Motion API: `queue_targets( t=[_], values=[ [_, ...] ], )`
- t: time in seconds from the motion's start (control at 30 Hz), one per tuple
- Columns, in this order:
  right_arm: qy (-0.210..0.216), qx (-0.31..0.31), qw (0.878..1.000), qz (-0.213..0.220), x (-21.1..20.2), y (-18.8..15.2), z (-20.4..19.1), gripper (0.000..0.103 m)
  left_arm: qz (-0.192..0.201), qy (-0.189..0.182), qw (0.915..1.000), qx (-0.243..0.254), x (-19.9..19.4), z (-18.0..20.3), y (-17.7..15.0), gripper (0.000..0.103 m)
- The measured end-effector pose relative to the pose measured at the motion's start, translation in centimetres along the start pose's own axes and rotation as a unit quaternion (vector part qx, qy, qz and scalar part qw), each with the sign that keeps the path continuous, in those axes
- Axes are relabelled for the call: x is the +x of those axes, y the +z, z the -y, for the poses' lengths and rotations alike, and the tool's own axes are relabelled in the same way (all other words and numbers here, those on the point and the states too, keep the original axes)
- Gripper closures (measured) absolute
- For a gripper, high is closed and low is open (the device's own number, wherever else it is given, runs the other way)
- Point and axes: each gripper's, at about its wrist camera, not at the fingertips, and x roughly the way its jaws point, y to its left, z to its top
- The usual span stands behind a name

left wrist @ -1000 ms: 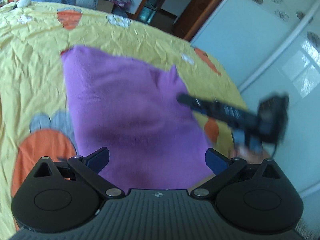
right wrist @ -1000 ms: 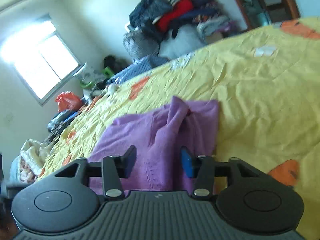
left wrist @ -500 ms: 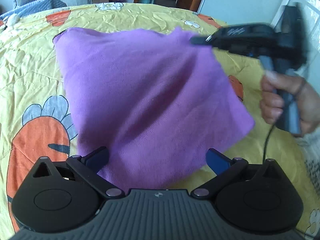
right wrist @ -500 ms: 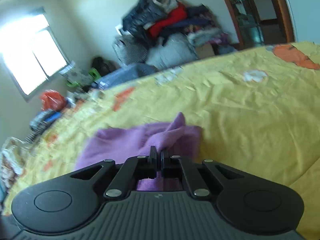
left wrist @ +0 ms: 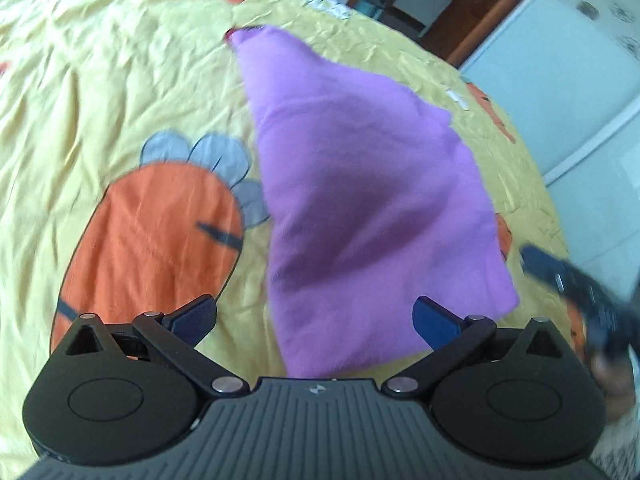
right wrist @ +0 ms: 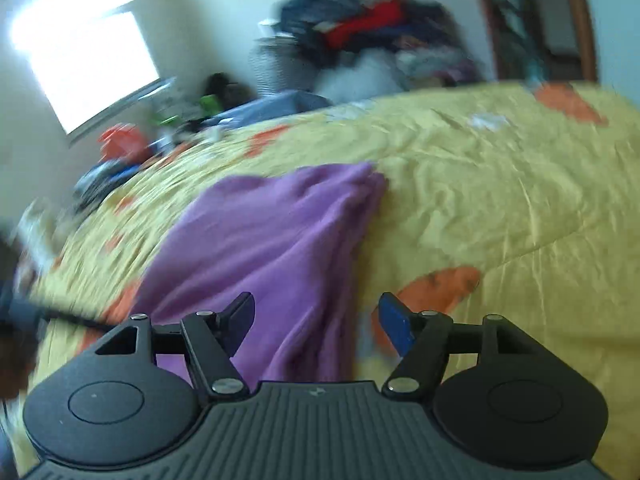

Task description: Fold small clothes

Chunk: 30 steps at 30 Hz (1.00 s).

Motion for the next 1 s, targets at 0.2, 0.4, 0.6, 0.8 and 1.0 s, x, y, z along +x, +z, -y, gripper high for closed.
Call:
queue_targets(
  t=[0.2,0.4,0.6,0.8,1.0],
  values=[
    [-0.004,0.006,0.999,-0.047,1.4,-2.3,-0.7,0.095,0.000,0.003,1.0000,0.000,0.1,0.2,-0.8,0.000],
    [-0.027,-0.013,1.000,0.002,-0.8,-1.5,-1.3,0.099,-0.002,0.006,1.0000,0.006,-0.1,1.3,-0.3,0.000],
    [-0.064,-0.002,0.998,-0.029,0.0,-1.5,1.2,0.102,-0.011,0.009,0.9998,0.015,1.1,1.7,0.0,0.000],
    [-0.034,0.070,0.996,-0.034,0.8,0.0,3.9,0.006,0.006,-0.004,0.9996,-0.026,1.0,-0.1,1.8,0.000],
    [0.068,0.131,0.988,-0.035,4.5,2.4,5.8,0.005,-0.008,-0.060,0.9955,-0.074,2.8,-1.4,4.5,0.000]
  ],
)
